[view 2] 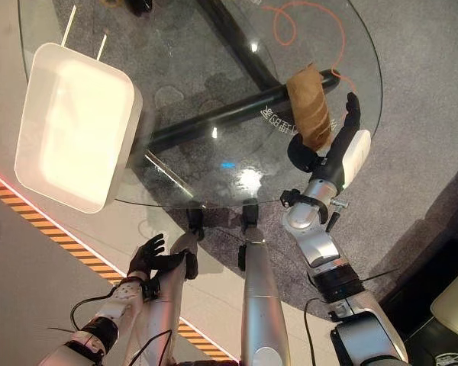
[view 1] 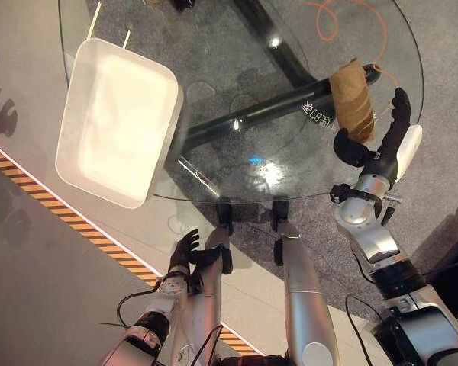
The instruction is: Wipe the table with a cloth and put it in the basket.
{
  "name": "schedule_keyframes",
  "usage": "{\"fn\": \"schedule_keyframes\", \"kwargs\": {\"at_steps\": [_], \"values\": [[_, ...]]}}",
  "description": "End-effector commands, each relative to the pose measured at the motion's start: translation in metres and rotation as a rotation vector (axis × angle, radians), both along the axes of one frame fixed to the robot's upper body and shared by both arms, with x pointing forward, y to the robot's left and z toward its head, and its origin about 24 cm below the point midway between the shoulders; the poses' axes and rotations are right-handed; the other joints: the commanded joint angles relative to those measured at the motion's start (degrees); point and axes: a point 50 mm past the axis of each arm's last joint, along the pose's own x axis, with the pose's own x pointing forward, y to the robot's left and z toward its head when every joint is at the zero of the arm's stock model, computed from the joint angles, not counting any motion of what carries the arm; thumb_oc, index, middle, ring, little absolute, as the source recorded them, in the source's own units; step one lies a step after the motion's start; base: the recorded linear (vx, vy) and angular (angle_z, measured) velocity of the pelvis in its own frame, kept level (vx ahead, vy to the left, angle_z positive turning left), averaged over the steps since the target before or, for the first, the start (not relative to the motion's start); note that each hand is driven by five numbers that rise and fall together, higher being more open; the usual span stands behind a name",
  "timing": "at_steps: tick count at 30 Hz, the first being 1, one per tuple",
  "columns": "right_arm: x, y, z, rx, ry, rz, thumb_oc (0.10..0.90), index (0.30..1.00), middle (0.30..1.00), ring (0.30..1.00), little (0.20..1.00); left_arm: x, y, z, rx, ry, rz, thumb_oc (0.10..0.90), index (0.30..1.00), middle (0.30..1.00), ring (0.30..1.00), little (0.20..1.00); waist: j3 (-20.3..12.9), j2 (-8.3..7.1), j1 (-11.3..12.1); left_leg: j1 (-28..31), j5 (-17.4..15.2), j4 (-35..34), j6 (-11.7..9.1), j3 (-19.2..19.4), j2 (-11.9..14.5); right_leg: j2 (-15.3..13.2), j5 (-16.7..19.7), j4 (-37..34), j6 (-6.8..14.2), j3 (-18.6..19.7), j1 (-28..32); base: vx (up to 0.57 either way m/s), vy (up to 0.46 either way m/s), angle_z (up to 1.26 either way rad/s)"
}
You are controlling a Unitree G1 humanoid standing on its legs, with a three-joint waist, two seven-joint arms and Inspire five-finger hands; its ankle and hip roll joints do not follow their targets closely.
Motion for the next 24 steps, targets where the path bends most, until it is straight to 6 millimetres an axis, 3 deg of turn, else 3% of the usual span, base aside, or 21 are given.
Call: {"fn": "schedule_keyframes", "kwargs": {"at_steps": [1,24], "values": [[-0.011,-0.004,0.032,-0.04,-0.172,0.003,0.8,0.9,0.9,0.9,0.9,-0.045,-0.004,-0.035,-0.002,0.164,0.033,0.8,0.9,0.9,0.9,0.9,-1.3,0.43,-1.0,-2.9,-7.7,8.9,1.0,-0.2,-2.9,1.9,1.3,-1.7,-0.6,-3.1,-0.9,0.04,0.014,0.02],[0.008,-0.034,0.054,-0.022,-0.128,-0.168,0.8,0.9,0.9,0.9,0.9,-0.037,-0.014,-0.02,-0.06,0.107,0.001,0.8,0.9,0.9,0.9,0.9,-1.3,3.19,1.6,-11.7,-6.8,11.7,1.3,-2.4,-3.3,1.5,2.3,2.0,-0.2,-3.5,-9.9,0.02,0.0,0.03]]}}
